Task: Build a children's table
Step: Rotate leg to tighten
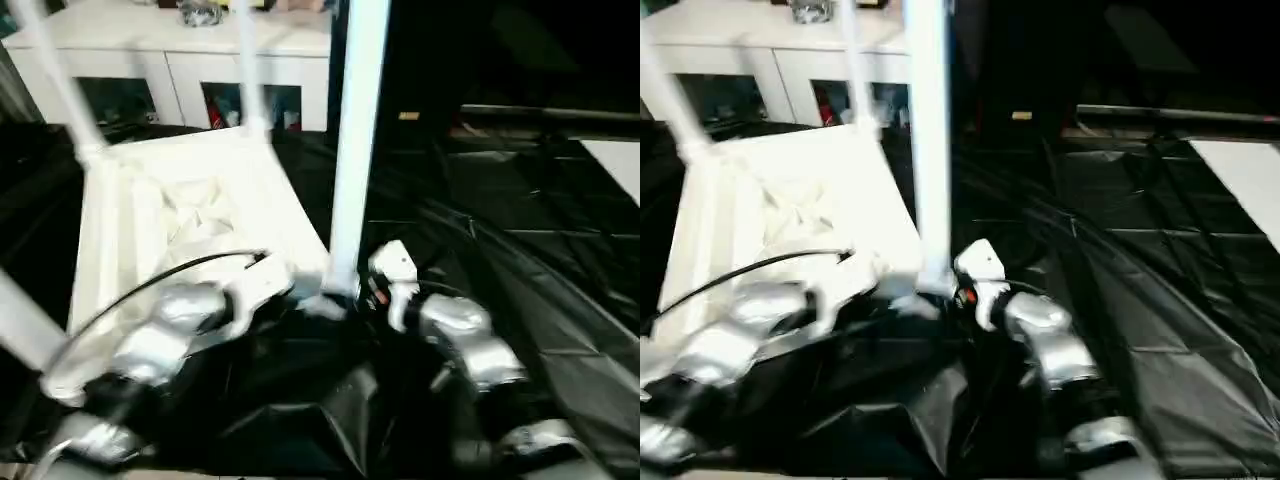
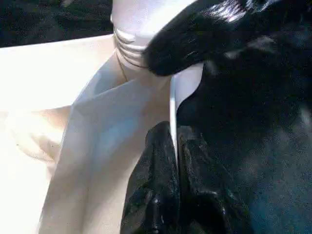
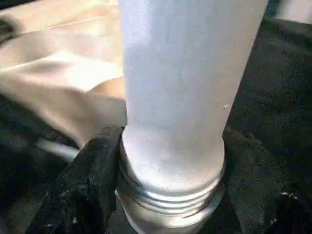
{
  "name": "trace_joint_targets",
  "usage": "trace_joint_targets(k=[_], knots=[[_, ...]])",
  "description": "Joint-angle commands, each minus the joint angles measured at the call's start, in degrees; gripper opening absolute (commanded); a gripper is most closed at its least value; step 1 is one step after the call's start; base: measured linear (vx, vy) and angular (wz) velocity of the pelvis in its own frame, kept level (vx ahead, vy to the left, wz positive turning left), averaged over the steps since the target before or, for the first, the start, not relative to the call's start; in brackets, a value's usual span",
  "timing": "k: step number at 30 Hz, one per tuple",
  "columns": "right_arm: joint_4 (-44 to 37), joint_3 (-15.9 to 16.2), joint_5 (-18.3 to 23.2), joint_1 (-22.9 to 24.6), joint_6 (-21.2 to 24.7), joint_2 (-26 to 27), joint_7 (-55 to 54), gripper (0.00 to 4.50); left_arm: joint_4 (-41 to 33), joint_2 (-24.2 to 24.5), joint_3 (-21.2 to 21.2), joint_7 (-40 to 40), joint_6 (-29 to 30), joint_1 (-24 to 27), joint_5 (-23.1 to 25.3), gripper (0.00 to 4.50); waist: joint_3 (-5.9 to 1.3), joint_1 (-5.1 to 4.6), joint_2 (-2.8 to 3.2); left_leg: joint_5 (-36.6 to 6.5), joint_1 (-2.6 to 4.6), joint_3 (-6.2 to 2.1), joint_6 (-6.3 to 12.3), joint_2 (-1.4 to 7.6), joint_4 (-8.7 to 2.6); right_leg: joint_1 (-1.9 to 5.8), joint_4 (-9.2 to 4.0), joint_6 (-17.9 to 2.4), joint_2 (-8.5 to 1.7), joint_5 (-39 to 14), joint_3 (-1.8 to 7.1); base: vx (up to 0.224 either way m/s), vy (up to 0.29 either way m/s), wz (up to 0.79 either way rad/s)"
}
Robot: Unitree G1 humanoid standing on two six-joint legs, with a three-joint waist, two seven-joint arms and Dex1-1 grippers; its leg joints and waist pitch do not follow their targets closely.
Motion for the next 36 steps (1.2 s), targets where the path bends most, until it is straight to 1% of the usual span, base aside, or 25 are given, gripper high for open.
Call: trace_joint_targets(k=[1, 2, 3, 4, 5, 6, 9, 11, 12, 14, 16, 17, 18, 19, 20, 21, 22, 23, 24, 25, 27, 29, 31, 33, 36], knots=[[5.19, 0.15, -2.69, -0.14, 3.55, 1.22, -7.61, 2.69, 4.64, -3.31, -3.01, 3.68, 2.61, 0.86, 0.88, 0.00, -1.01, -0.53, -0.04, -23.39, 1.00, -2.50, -1.94, 3.06, -4.35, -0.07, -7.21, -4.73, -5.33, -35.18, 2.67, 0.000, 0.000, 0.00], [6.20, -0.37, -2.76, -0.65, 4.34, 2.05, -10.40, 2.69, 5.64, -4.24, -2.91, 5.48, 2.94, 0.18, 1.33, 0.00, -1.01, -0.88, 0.02, -26.20, 1.38, -2.80, -2.28, 2.87, -4.36, -0.21, -7.63, -3.60, -5.35, -38.29, 2.30, 0.000, 0.000, 0.00], [7.24, -0.84, -2.83, -1.30, 4.72, 2.94, -13.11, 2.69, 6.72, -5.43, -2.64, 7.18, 3.46, -0.59, 1.48, 0.00, -1.04, -0.94, 0.01, -26.87, 1.34, -2.97, -2.28, 2.87, -4.45, -0.19, -7.73, -3.17, -5.43, -38.87, 2.24, 0.000, 0.000, 0.00], [8.55, -1.30, -2.99, -2.09, 4.99, 3.94, -15.75, 2.69, 8.09, -6.72, -2.28, 8.66, 3.79, -1.44, 1.60, 0.00, -1.33, -1.13, -0.01, -27.19, 1.34, -3.19, -2.36, 2.91, -4.62, -0.01, -7.63, -3.04, -5.35, -37.46, 2.11, 0.000, 0.000, 0.00], [9.59, -1.63, -3.15, -2.79, 5.01, 4.72, -17.78, 2.69, 9.27, -7.76, -1.93, 10.28, 4.03, -2.19, 1.81, 0.00, -1.32, -1.15, 0.15, -27.13, 1.27, -3.19, -2.34, 2.94, -4.79, -0.03, -7.61, -3.16, -5.27, -36.31, 2.11, 0.000, 0.000, 0.00], [10.44, -1.97, -3.44, -3.32, 4.83, 5.33, -19.14, 2.69, 10.26, -8.52, -1.56, 11.33, 4.07, -2.72, 2.15, 0.00, -1.44, -1.23, 0.28, -27.80, 1.55, -3.08, -2.27, 2.99, -4.88, -0.23, -7.67, -3.94, -5.16, -33.28, 2.15, 0.000, 0.000, 0.00], [11.07, -2.44, -3.05, -4.03, 3.78, 6.54, -18.99, 2.69, 11.25, -9.29, -1.48, 12.04, 3.81, -3.49, 2.68, 0.00, -1.39, -1.23, 0.40, -29.28, 1.62, -3.10, -2.05, 3.08, -5.12, -0.18, -7.80, -4.39, -5.21, -31.65, 2.10, 0.000, 0.000, 0.00], [9.76, -1.61, -2.33, -3.62, 1.85, 7.16, -14.00, 2.69, 11.27, -9.37, -1.78, 11.33, 2.93, -3.86, 3.00, 0.00, -1.34, -1.26, 0.13, -30.60, 1.76, -3.11, -1.63, 2.99, -5.06, -0.38, -8.04, -4.07, -5.34, -32.83, 2.18, 0.000, 0.000, 0.00], [8.62, -1.03, -2.16, -3.08, 0.42, 6.90, -11.88, 3.25, 10.71, -8.98, -1.99, 10.39, 2.38, -3.72, 3.00, 0.00, -1.32, -1.27, -0.04, -30.36, 1.61, -3.13, -1.41, 2.97, -5.10, -0.31, -8.08, -4.00, -5.45, -33.08, 2.21, 0.000, 0.000, 0.00], [6.74, -0.65, -1.69, -2.28, -1.69, 6.01, -9.34, 3.39, 9.32, -8.02, -2.08, 8.89, 2.08, -3.20, 2.75, 0.00, -1.41, -1.06, -0.36, -29.17, 1.42, -3.08, -0.49, 2.98, -5.13, -0.16, -8.11, -3.79, -5.68, -33.03, 2.24, 0.000, 0.000, 0.00], [5.00, -0.89, -0.68, -1.84, -3.94, 3.94, -6.58, 3.61, 6.85, -5.92, -2.50, 5.66, 0.30, -1.91, 2.17, 0.00, -1.62, -1.01, -0.32, -25.97, 0.63, -3.06, 0.61, 3.20, -5.41, 0.32, -7.62, -4.74, -5.99, -29.74, 2.49, 0.000, 0.000, 0.00], [5.00, -0.89, -0.68, -1.84, -3.94, 3.94, -6.58, 3.74, 6.85, -5.92, -2.50, 5.66, 0.30, -1.91, 2.17, 0.00, -1.74, -1.12, -0.41, -23.70, -0.02, -3.09, 0.96, 3.41, -5.62, 0.89, -7.07, -5.66, -5.99, -26.68, 2.48, 0.000, 0.000, 0.00], [4.37, -0.85, -0.21, -1.90, -4.84, 2.49, -4.50, 3.82, 5.46, -4.66, -2.77, 3.27, -0.93, -1.09, 1.70, 0.00, -1.89, -1.03, -0.41, -22.44, -0.13, -3.01, 1.15, 3.37, -5.51, 1.01, -6.97, -6.10, -6.04, -25.09, 2.51, 0.000, 0.000, 0.00], [4.37, -0.85, -0.21, -1.90, -4.84, 2.49, -4.50, 3.87, 5.46, -4.66, -2.77, 3.27, -0.93, -1.09, 1.70, 0.00, -1.92, -0.97, -0.40, -21.75, -0.12, -2.89, 1.40, 3.38, -5.40, 0.95, -6.87, -6.53, -6.01, -23.99, 2.54, 0.000, 0.000, 0.00], [3.02, -0.65, 0.64, -1.60, -4.26, 0.45, 0.44, 3.93, 3.61, -2.98, -3.10, 0.43, -1.30, -0.07, 1.27, 0.00, -2.12, -0.73, -0.49, -19.21, 0.09, -2.33, 2.39, 3.24, -4.95, 0.88, -6.64, -8.18, -5.90, -20.42, 2.72, 0.000, 0.000, 0.00], [2.40, -0.42, 0.79, -1.40, -4.03, -0.74, 3.13, 3.93, 2.75, -2.01, -3.36, -0.89, -1.76, 0.42, 1.26, 0.00, -2.25, -0.61, -0.48, -17.35, -0.27, -2.26, 3.13, 3.42, -4.88, 1.21, -6.33, -8.93, -5.86, -18.86, 2.67, 0.000, 0.000, 0.00], [2.14, 0.70, -0.43, -1.18, -4.51, -3.37, 7.08, 3.93, 1.16, -0.41, -3.53, -3.63, -2.44, 1.36, 0.68, 0.00, -2.30, -0.50, -0.33, -16.65, -0.27, -2.13, 3.37, 3.50, -4.81, 1.15, -6.31, -9.21, -5.82, -18.11, 2.68, 0.000, 0.000, 0.00], [2.14, 0.70, -0.43, -1.18, -4.51, -3.37, 7.08, 3.93, 1.16, -0.41, -3.53, -3.63, -2.44, 1.36, 0.68, 0.00, -2.46, -0.38, -0.40, -15.76, -0.33, -2.11, 3.63, 3.54, -4.67, 1.17, -6.09, -9.54, -5.71, -16.87, 2.58, 0.000, 0.000, 0.00], [2.22, 2.11, -1.82, -0.99, -5.80, -6.47, 11.14, 3.93, -0.87, 1.70, -3.97, -7.70, -4.55, 2.58, -0.52, 0.00, -2.55, -0.02, -0.22, -13.45, -0.21, -1.56, 4.33, 3.52, -4.28, 0.86, -5.74, -11.04, -5.46, -12.30, 2.58, 0.000, 0.000, 0.00], [2.11, 2.19, -1.78, -0.95, -5.85, -6.76, 11.54, 3.93, -1.19, 1.95, -4.01, -8.19, -4.49, 2.75, -0.70, 0.00, -2.53, 0.16, -0.31, -12.88, -0.42, -1.52, 4.53, 3.52, -4.21, 1.04, -5.55, -11.28, -5.50, -11.51, 2.55, 0.059, -0.030, 0.06], [0.29, 2.86, -0.75, -0.31, -5.84, -9.48, 17.96, 3.93, -4.12, 4.47, -4.45, -12.67, -4.74, 4.38, -2.28, 0.00, -2.73, 0.51, -0.14, -10.80, -0.61, -1.42, 4.96, 3.58, -3.99, 1.35, -4.87, -12.25, -5.41, -7.75, 2.45, 0.061, -0.025, 0.05], [-1.25, 3.17, 0.27, 0.10, -5.49, -10.57, 21.12, 3.93, -5.56, 5.53, -4.49, -14.56, -5.16, 5.16, -3.19, 0.00, -2.58, 0.65, -0.09, -8.65, -0.77, -1.19, 5.89, 3.65, -3.73, 1.38, -4.18, -13.45, -5.09, -2.48, 2.39, 0.061, -0.011, 0.04], [-3.20, 3.90, 1.23, 0.56, -5.34, -11.99, 24.58, 3.93, -7.07, 6.61, -4.29, -16.37, -4.83, 5.91, -4.22, 0.00, -2.82, 0.73, 0.04, -7.88, -0.64, -1.25, 5.96, 3.74, -3.62, 1.67, -3.72, -14.18, -5.07, -0.52, 2.18, 0.025, 0.000, 0.02], [-5.85, 4.50, 3.04, 1.29, -3.85, -13.71, 29.58, 3.93, -8.98, 8.02, -3.81, -18.21, -4.38, 6.98, -5.32, 0.00, -2.88, 0.73, 0.06, -6.32, -0.88, -1.21, 6.63, 3.74, -3.37, 1.83, -3.32, -14.68, -4.92, 2.47, 2.04, 0.000, 0.000, 0.00], [-6.81, 5.59, 3.01, 1.78, -3.30, -15.21, 33.10, 3.93, -9.72, 9.04, -3.15, -18.90, -4.37, 7.65, -5.67, 0.00, -2.73, 0.71, -0.13, -7.63, -0.85, -1.17, 6.63, 3.76, -3.38, 1.84, -3.55, -14.72, -5.01, 0.08, 1.97, 0.000, 0.000, 0.00]])
